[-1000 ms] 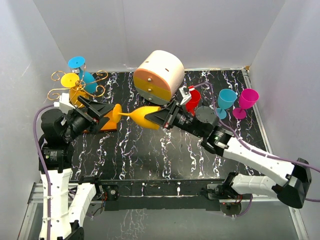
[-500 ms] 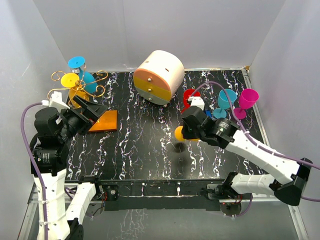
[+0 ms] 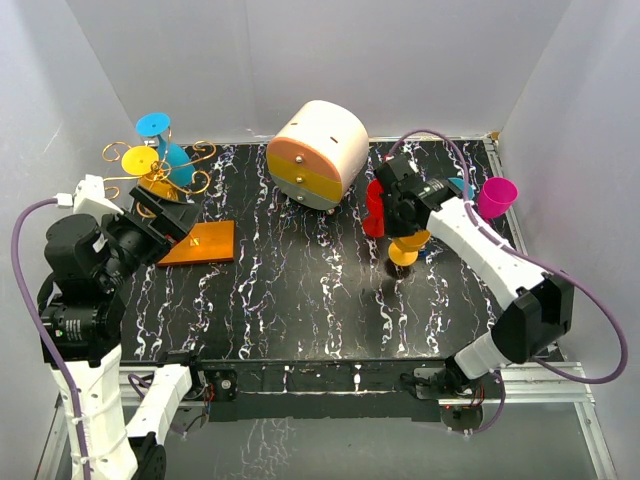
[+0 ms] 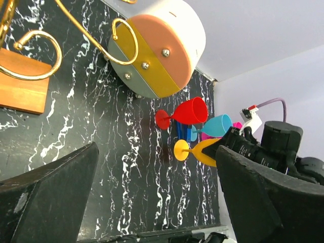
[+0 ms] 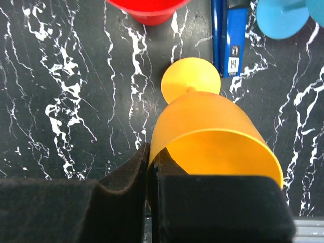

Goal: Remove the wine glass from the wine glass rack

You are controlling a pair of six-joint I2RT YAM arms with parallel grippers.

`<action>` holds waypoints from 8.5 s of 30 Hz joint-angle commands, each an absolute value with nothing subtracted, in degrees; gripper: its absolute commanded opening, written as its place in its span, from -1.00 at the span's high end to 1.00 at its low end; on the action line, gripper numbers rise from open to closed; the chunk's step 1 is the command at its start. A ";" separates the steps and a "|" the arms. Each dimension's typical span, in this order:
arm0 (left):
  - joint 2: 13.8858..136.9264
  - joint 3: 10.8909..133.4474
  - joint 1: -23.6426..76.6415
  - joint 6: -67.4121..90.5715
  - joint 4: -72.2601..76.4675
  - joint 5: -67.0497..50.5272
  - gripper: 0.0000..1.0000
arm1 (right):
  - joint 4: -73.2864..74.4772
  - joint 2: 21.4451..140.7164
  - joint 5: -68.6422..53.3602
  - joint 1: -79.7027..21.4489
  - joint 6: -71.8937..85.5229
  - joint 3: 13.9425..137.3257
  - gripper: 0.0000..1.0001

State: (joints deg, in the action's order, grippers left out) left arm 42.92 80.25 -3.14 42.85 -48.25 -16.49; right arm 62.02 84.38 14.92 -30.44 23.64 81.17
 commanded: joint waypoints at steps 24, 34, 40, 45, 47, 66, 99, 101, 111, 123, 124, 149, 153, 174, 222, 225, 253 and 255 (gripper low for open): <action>43.62 86.82 -1.40 36.09 -53.40 -8.69 -0.97 | 57.42 94.74 2.31 -28.56 19.13 88.50 0.78; 48.01 94.58 -1.32 31.72 -56.58 -1.54 -0.97 | 57.15 90.80 -0.44 -28.56 16.84 91.75 0.10; 54.62 100.21 -1.20 27.22 -56.94 2.44 -0.97 | 53.10 82.02 -5.89 -28.56 15.52 90.08 -0.23; 62.59 106.25 -0.73 23.42 -56.20 5.05 -0.97 | 49.08 74.26 -13.08 -28.52 15.59 84.62 -0.30; 66.53 109.60 -0.79 21.36 -55.88 4.92 -0.97 | 47.91 72.12 -15.91 -28.56 16.41 81.62 -0.30; 80.20 115.76 -10.98 12.19 -52.04 3.07 -0.81 | 47.24 66.55 -14.75 -40.81 14.89 77.56 -0.36; 86.37 108.06 -24.08 10.98 -47.66 -18.28 -0.73 | 46.41 67.12 -10.71 -46.85 13.56 77.08 -0.43; 87.24 108.47 -24.08 11.90 -47.93 -18.08 -0.72 | 46.54 66.97 -10.20 -46.85 13.43 76.95 -0.43; 89.56 108.76 -24.30 14.78 -46.98 -22.45 -0.53 | 45.84 67.54 -10.38 -46.85 13.49 76.99 -0.43; 89.54 106.41 -24.85 20.06 -44.25 -26.63 -0.17 | 45.79 67.98 -10.37 -46.83 13.48 77.17 -0.43; 89.29 106.32 -24.87 20.24 -44.41 -26.51 -0.13 | 45.71 67.92 -10.37 -46.84 13.49 77.12 -0.43; 81.90 104.85 -24.96 21.22 -49.14 -19.31 -0.66 | 45.09 67.94 -11.60 -46.83 13.74 76.70 -0.44; 81.90 105.45 -24.96 21.01 -49.77 -17.11 -0.66 | 44.96 68.20 -11.86 -46.82 13.77 76.72 -0.43; 81.37 105.58 -24.85 25.10 -52.36 -19.32 -0.22 | 44.47 68.07 -12.13 -46.85 13.80 76.29 -0.44; 75.96 93.96 -24.32 31.92 -44.64 -14.04 0.42 | 44.12 68.33 -12.57 -46.85 14.05 76.38 -0.44; 74.32 91.75 -24.35 34.20 -42.15 -14.28 0.53 | 44.21 68.25 -12.60 -46.85 14.01 76.38 -0.44; 66.63 88.67 -24.63 44.82 -38.59 -8.13 1.00 | 44.56 67.69 -12.72 -46.85 14.12 76.71 -0.44; 66.06 88.85 -24.70 45.10 -38.75 -7.69 1.00 | 44.56 67.69 -12.82 -46.85 14.08 76.73 -0.44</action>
State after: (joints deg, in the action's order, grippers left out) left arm 68.47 86.65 -24.27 44.23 -37.19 -10.09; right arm 47.70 68.36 -12.19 -46.50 14.26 76.05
